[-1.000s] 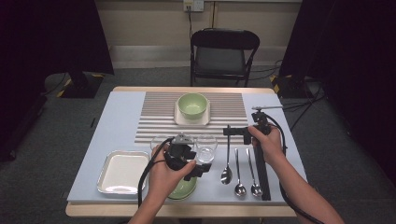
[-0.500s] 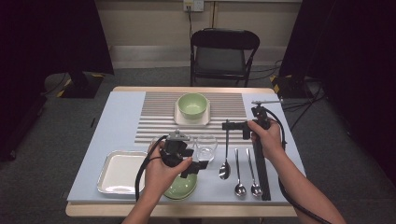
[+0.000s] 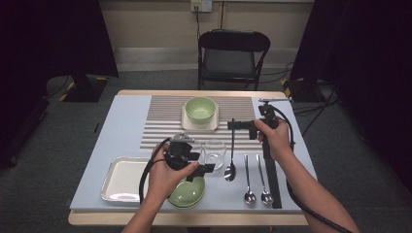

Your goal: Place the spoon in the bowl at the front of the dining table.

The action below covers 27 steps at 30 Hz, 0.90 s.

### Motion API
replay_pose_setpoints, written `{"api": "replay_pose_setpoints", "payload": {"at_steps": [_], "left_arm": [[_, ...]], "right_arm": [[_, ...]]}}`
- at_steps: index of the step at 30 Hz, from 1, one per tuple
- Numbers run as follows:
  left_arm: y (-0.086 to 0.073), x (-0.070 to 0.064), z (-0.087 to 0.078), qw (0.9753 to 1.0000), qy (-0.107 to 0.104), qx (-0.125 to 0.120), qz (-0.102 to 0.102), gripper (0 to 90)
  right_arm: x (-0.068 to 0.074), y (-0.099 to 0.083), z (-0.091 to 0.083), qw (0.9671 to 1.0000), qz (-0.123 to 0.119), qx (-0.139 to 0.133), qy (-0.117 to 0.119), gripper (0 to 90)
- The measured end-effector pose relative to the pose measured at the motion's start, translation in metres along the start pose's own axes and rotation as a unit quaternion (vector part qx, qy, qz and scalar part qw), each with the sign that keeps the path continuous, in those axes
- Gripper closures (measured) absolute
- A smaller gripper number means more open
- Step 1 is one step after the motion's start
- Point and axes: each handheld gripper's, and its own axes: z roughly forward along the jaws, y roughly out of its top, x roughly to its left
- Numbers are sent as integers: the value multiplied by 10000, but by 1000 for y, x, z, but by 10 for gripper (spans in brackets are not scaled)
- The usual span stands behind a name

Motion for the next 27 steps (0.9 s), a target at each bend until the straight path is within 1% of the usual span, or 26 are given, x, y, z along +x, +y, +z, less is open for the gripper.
{"api": "replay_pose_setpoints", "payload": {"at_steps": [4, 6, 13, 15, 23, 27], "left_arm": [[1, 1, 0, 10000, -33, -46, -55, 276], [2, 2, 0, 10000, -24, -42, -47, 272], [5, 4, 2, 9999, -110, -2, -64, 270], [5, 4, 3, 9999, -120, 32, -67, 269], [8, 6, 11, 9996, -207, 104, -157, 266], [8, 5, 15, 9996, -213, 179, -100, 267]], "right_arm": [[3, 4, 2, 10000, -8, -5, 28, 900], [4, 6, 3, 10000, -14, -10, 37, 900], [6, 10, 9, 10000, -20, -20, 78, 900], [8, 11, 10, 10000, -30, 17, 60, 900], [12, 15, 17, 9999, -63, -9, 125, 900], [13, 15, 21, 9999, -85, 14, 140, 900]]}}
